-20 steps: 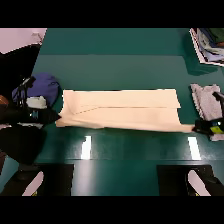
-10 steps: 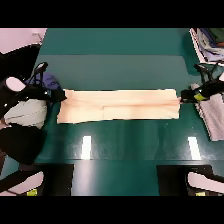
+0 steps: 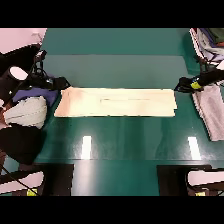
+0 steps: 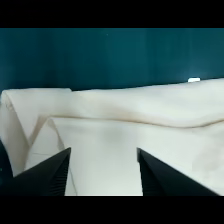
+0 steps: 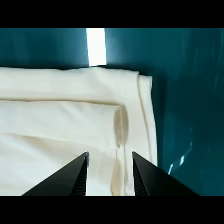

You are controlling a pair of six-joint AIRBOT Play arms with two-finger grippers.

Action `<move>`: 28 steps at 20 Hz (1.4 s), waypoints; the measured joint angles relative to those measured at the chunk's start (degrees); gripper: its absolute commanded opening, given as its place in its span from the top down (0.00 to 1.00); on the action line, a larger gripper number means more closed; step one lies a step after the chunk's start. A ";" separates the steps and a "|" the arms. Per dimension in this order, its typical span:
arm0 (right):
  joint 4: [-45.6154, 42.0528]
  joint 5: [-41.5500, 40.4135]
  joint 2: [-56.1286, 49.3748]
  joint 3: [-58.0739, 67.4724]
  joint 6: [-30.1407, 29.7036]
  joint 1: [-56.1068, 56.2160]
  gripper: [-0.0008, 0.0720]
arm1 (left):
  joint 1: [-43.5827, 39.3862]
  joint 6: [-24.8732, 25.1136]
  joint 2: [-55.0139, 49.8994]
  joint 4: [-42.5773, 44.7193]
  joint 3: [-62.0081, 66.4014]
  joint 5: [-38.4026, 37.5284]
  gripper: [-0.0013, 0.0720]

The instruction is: Fold the shirts.

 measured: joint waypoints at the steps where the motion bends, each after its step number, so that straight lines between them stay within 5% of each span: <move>1: 1.46 1.73 -0.20 0.02 -0.66 -1.46 0.51 | -0.02 0.00 -0.04 -0.39 0.96 -1.90 0.79; 2: 2.23 2.89 -0.33 -0.33 -1.14 -2.91 0.45 | -0.07 0.00 -0.11 -0.70 1.66 -3.56 0.93; 4: 4.46 4.94 -0.48 -2.40 -1.97 -6.14 0.23 | -0.07 -0.04 -0.17 -1.42 2.58 -6.21 0.94; 13: 18.62 1.29 -2.16 -17.51 -7.58 -12.04 0.23 | -5.99 -2.49 -0.63 -3.32 3.50 -7.72 0.95; 14: 19.93 1.22 -2.82 -17.86 -8.07 -11.15 0.30 | -7.50 -2.99 -1.05 -3.37 3.50 -7.08 0.95; 17: 20.61 0.00 -4.63 -17.42 -9.62 -7.67 0.95 | -11.32 -5.11 -3.28 -3.43 3.54 -5.79 0.95; 22: 21.99 1.84 -2.91 -11.96 -12.28 -5.03 0.97 | -17.92 -8.13 -10.08 -3.72 6.45 -3.74 0.95; 28: 22.60 5.95 4.83 0.35 -8.11 -0.61 0.97 | -26.75 -9.94 -21.44 -3.91 17.97 -3.54 0.95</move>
